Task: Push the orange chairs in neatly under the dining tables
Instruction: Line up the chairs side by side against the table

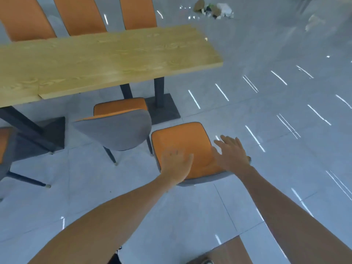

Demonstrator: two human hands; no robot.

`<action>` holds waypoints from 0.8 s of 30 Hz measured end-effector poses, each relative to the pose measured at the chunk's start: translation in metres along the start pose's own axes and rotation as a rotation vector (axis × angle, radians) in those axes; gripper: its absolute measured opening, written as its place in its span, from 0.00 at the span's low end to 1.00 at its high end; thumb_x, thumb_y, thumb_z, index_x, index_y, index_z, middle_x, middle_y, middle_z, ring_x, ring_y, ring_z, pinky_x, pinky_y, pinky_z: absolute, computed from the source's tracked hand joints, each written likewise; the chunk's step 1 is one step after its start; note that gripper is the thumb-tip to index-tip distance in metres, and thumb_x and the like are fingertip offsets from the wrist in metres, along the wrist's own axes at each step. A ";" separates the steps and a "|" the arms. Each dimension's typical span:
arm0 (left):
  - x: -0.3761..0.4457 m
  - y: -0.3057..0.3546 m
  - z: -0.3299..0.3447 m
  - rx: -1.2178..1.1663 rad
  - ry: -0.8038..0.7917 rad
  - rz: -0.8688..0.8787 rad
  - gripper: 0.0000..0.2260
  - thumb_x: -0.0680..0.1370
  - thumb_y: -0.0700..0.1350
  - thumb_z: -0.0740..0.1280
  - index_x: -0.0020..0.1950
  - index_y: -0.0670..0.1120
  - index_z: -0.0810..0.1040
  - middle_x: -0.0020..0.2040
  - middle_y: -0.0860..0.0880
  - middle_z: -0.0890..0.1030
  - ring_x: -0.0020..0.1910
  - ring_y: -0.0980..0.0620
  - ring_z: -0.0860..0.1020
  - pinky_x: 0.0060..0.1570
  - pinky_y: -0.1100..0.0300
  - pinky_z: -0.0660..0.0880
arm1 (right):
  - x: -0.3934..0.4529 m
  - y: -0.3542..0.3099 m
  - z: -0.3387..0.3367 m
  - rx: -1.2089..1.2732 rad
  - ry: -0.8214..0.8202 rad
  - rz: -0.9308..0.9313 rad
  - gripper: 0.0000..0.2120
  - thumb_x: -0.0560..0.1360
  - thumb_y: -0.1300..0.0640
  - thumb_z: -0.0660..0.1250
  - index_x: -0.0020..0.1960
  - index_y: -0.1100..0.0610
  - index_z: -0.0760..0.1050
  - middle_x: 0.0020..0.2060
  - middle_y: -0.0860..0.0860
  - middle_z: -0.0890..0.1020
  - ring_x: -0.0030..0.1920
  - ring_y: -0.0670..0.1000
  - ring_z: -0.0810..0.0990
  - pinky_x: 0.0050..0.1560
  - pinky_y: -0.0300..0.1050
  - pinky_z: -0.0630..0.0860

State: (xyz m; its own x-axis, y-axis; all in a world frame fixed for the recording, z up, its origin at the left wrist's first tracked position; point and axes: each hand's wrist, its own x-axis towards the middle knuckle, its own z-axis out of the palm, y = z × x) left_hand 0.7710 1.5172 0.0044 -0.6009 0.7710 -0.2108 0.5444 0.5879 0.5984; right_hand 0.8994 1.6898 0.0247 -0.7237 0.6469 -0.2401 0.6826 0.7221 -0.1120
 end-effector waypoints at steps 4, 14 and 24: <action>-0.023 0.056 0.064 0.050 0.009 -0.074 0.19 0.80 0.56 0.51 0.31 0.50 0.64 0.35 0.51 0.74 0.46 0.44 0.76 0.51 0.47 0.72 | -0.032 0.073 0.029 0.000 -0.044 -0.087 0.31 0.73 0.45 0.39 0.52 0.54 0.78 0.55 0.53 0.81 0.61 0.59 0.77 0.64 0.54 0.66; -0.010 0.047 0.097 0.155 0.119 -0.288 0.25 0.81 0.55 0.52 0.29 0.43 0.70 0.26 0.49 0.71 0.35 0.46 0.76 0.43 0.53 0.74 | 0.002 0.097 0.078 -0.007 0.249 -0.294 0.17 0.73 0.52 0.52 0.28 0.56 0.69 0.29 0.51 0.69 0.36 0.53 0.63 0.37 0.45 0.60; 0.074 0.054 0.088 0.172 0.103 -0.274 0.22 0.74 0.57 0.50 0.32 0.41 0.70 0.27 0.45 0.75 0.28 0.46 0.73 0.30 0.56 0.69 | 0.089 0.109 0.049 0.073 0.337 -0.394 0.15 0.71 0.57 0.54 0.26 0.51 0.57 0.19 0.49 0.65 0.23 0.51 0.61 0.33 0.37 0.44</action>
State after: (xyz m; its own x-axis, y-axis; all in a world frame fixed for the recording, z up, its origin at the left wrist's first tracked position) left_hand 0.8080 1.6278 -0.0469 -0.7898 0.5548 -0.2614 0.4397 0.8094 0.3893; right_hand 0.9145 1.8137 -0.0563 -0.9110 0.3816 0.1564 0.3489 0.9153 -0.2011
